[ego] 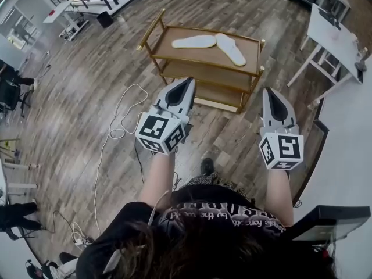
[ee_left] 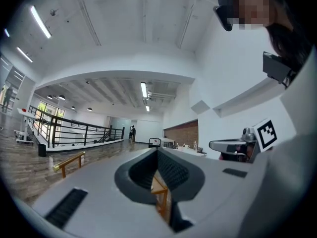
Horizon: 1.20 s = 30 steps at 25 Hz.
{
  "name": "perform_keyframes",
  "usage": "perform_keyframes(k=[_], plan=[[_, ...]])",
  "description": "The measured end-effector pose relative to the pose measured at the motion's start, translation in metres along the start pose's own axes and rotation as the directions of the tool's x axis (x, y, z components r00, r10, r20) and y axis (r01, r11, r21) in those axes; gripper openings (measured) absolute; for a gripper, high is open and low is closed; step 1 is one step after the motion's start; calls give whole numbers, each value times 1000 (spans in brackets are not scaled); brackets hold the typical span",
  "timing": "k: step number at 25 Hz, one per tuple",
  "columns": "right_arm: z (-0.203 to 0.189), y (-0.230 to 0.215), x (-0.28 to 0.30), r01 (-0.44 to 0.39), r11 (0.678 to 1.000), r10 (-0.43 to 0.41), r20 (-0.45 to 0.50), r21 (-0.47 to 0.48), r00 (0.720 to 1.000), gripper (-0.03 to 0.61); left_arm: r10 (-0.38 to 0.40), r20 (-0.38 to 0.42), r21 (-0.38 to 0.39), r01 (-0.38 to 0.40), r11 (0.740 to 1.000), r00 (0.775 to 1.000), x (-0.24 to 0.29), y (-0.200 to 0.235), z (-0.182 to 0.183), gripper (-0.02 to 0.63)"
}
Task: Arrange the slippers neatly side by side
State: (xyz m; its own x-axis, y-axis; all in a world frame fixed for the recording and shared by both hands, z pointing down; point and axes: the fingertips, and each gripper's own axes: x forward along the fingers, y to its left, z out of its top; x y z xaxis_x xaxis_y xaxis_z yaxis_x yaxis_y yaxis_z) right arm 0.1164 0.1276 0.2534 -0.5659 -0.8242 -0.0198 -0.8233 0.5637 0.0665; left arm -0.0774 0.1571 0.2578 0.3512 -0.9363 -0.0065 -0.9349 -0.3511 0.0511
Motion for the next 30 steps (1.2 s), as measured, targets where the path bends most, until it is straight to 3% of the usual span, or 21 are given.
perform_keyframes(k=[15,30], plan=[[-15,-24,134,8,1000,-8,-35,-7,999,3,-25,-35,-30,24,999,999,105,94,-8,2],[-47,-110,256,-56,998,57,-69,9,996,3,27,-48,-15,-28,999,998,233,136,-14,2]])
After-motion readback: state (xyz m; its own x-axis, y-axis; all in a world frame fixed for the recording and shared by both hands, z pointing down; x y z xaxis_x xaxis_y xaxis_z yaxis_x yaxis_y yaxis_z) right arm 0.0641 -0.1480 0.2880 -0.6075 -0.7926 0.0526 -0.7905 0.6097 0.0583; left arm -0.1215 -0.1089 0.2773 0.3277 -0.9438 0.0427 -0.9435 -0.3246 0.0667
